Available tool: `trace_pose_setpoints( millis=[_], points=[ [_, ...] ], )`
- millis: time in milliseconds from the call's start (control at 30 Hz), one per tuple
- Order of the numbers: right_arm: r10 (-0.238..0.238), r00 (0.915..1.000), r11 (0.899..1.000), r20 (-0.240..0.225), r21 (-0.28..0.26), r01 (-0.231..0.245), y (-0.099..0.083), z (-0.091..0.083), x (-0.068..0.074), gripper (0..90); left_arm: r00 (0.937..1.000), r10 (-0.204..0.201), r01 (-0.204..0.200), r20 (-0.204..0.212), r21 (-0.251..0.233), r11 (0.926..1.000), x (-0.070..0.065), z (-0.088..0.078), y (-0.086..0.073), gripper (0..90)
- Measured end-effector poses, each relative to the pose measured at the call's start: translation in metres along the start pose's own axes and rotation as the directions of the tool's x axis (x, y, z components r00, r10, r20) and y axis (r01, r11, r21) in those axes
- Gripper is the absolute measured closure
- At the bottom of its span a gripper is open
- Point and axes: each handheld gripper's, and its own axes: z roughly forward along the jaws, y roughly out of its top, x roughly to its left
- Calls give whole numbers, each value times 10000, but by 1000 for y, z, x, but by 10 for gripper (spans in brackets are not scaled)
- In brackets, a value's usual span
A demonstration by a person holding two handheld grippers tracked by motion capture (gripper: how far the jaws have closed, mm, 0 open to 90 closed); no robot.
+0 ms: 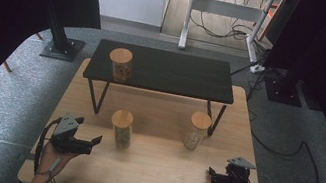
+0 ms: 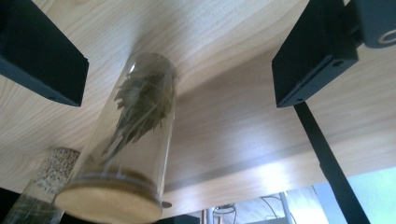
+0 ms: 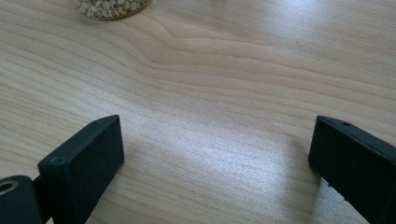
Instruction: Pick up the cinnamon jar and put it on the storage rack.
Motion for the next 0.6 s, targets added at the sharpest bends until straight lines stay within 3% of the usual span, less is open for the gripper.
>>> trace_pose_setpoints(
  millis=[600],
  points=[
    [-1, 10000, 10000, 3, 0, 1, 0, 0, 0, 31, 9995, -215, 228, -232, 577, 9981, -1, 7, -34, 35]
  ],
)
